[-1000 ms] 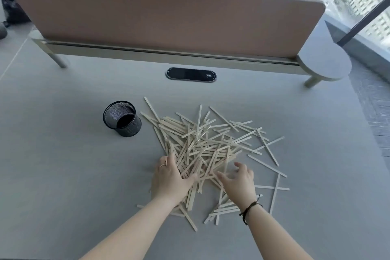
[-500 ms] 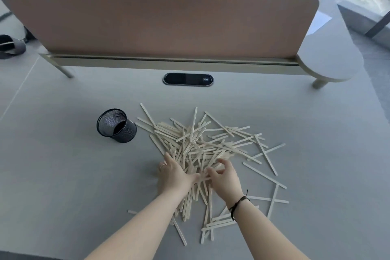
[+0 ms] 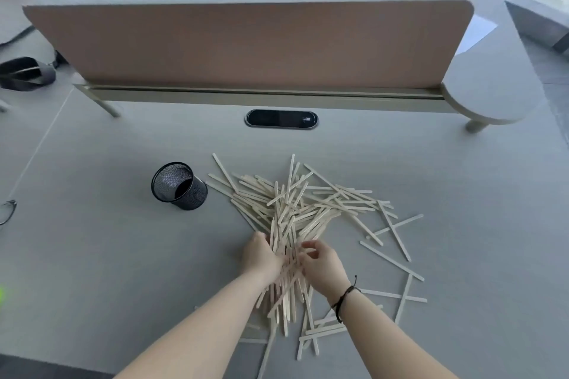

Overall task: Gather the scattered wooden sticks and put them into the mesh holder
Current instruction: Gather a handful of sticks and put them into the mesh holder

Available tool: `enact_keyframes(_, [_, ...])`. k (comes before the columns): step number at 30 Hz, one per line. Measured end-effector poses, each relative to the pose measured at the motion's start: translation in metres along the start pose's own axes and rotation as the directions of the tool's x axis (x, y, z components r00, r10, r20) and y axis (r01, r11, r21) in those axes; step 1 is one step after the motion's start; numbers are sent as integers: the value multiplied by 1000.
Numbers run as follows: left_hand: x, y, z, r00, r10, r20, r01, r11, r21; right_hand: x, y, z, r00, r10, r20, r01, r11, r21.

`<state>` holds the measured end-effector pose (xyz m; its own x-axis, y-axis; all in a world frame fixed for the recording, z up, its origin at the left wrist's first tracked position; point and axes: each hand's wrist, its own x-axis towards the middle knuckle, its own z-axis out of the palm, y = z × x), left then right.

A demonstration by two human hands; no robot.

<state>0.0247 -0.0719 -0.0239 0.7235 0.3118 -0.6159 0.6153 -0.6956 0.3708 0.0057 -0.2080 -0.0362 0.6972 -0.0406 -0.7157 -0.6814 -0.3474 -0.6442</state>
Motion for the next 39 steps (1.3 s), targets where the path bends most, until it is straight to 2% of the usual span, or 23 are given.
enact_keyframes(7, [5, -1, -3, 998, 14, 69, -15, 1000, 12, -9, -7, 11, 1000, 11, -22, -11, 1000, 18])
enact_keyframes(13, [15, -13, -12, 986, 2, 165, 12, 996, -88, -7, -10, 24, 998, 21, -67, -14, 995, 99])
enact_keyframes(16, [17, -21, -22, 978, 31, 204, -7, 993, -117, -5, -7, 21, 991, 39, -131, -21, 990, 136])
enact_keyframes(22, [26, -41, -44, 962, 47, 270, 18, 972, -234, -2, -17, 10, 940, 70, -334, -65, 998, 25])
enact_keyframes(27, [32, -47, -52, 965, 26, 262, 69, 935, -347, 5, -45, 19, 920, 105, -378, -178, 970, -163])
enact_keyframes(30, [35, -51, -52, 968, 8, 249, 102, 899, -427, 0, -60, 36, 904, 137, -405, -273, 914, -300])
enact_keyframes(32, [38, -53, -52, 976, 0, 217, 103, 881, -462, -3, -63, 49, 904, 154, -398, -296, 898, -325])
enact_keyframes(39, [34, -59, -57, 988, 155, -16, -151, 927, -342, 1, -54, 62, 887, 116, -447, -247, 937, -246])
